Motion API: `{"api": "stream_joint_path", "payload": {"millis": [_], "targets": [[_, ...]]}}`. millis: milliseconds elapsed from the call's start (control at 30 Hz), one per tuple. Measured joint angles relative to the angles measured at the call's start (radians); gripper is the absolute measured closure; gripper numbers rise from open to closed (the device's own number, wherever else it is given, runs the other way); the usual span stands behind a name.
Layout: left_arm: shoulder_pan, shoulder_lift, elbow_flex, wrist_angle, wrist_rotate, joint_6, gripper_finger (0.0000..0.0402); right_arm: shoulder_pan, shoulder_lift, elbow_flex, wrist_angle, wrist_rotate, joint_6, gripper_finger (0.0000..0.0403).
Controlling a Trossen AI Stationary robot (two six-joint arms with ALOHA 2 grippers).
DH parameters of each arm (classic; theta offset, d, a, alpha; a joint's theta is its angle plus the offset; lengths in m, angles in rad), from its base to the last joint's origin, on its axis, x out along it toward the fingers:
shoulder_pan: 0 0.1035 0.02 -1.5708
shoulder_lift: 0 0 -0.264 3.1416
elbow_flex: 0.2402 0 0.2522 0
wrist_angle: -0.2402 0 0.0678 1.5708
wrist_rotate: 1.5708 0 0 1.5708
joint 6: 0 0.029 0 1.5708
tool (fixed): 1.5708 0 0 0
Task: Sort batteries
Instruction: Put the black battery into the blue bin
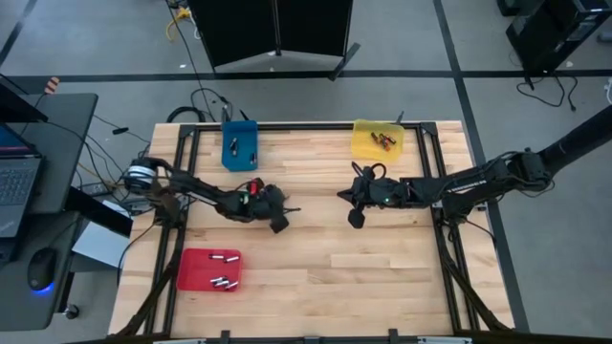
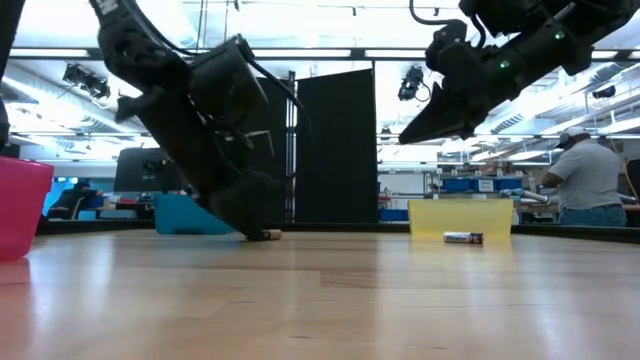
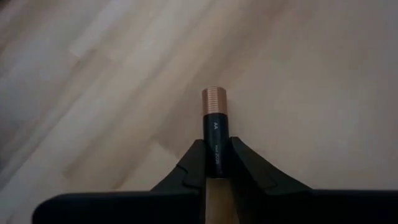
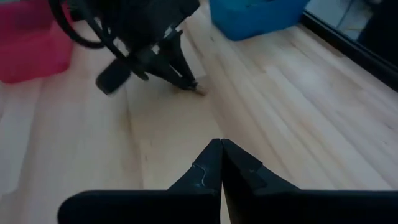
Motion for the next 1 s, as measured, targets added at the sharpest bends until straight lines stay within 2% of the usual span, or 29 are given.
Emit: {"api": "stream_joint_path", "payload": {"millis": [67,267,533,700,867,1000], "targets": [[-0.004,-0.046,-0.003,-0.037,0.041,0.034,0.0354,0.011,0.0,0.0,0.003,-0.003,-0.012,0.0389],[-0.002,-0.222,-0.001,-0.145,0.062,0.102,0.0354,0.038,0.0,0.0,0.023,-0.004,-0.029,0.0389],[0.054,-0.455,-0.001,-0.336,0.065,0.091,0.0354,0.052,0.0,0.0,0.06,-0.005,-0.041,0.0389],[0.16,-0.563,0.0,-0.434,0.063,0.061,0.0354,0.052,0.0,0.0,0.065,-0.005,-0.041,0.0389],[0.321,-0.61,0.001,-0.482,0.064,0.078,0.0354,0.052,0.0,0.0,0.071,-0.005,-0.041,0.0389],[0.475,-0.596,0.001,-0.503,0.15,0.155,0.0354,0.052,0.0,0.0,0.071,-0.005,-0.041,0.0389]]}}
